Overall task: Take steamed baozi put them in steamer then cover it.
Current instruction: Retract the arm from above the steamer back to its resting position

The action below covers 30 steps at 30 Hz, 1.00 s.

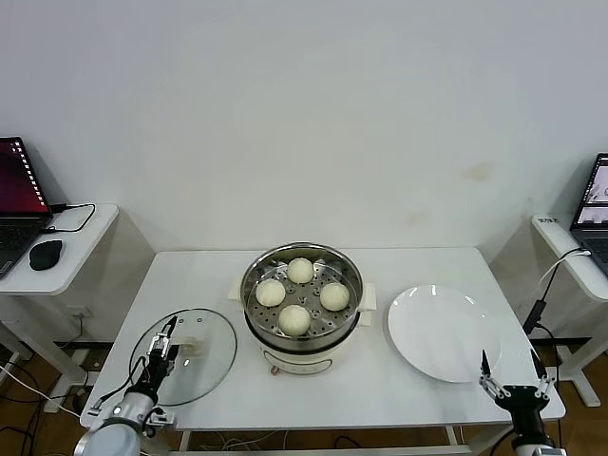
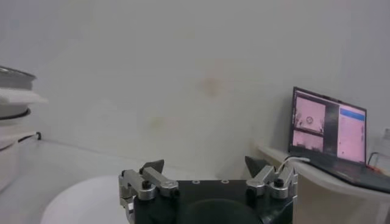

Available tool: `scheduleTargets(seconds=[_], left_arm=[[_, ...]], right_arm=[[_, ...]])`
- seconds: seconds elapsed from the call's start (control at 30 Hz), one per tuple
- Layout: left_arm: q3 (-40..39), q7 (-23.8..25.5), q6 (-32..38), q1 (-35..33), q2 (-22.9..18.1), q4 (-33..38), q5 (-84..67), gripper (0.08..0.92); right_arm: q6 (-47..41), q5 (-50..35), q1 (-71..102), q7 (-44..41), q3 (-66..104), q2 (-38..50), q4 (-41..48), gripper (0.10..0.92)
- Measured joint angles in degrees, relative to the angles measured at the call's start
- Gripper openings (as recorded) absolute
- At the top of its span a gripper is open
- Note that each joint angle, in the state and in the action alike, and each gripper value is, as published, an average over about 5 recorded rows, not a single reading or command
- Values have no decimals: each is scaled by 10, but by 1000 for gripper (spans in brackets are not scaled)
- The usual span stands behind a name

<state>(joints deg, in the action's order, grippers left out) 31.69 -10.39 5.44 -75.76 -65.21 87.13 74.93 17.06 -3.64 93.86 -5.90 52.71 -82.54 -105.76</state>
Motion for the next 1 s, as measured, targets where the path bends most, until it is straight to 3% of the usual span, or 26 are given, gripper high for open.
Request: scheduleTargets(seconds=[0.33, 1.0], left_arm=[[-10, 5, 5, 34, -7, -35, -24, 796], [-5, -4, 10, 41, -15, -73, -72, 229]], right_arm=[[6, 3, 3, -2, 3, 1, 8, 822], [20, 5, 11, -4, -3, 4, 12, 823]])
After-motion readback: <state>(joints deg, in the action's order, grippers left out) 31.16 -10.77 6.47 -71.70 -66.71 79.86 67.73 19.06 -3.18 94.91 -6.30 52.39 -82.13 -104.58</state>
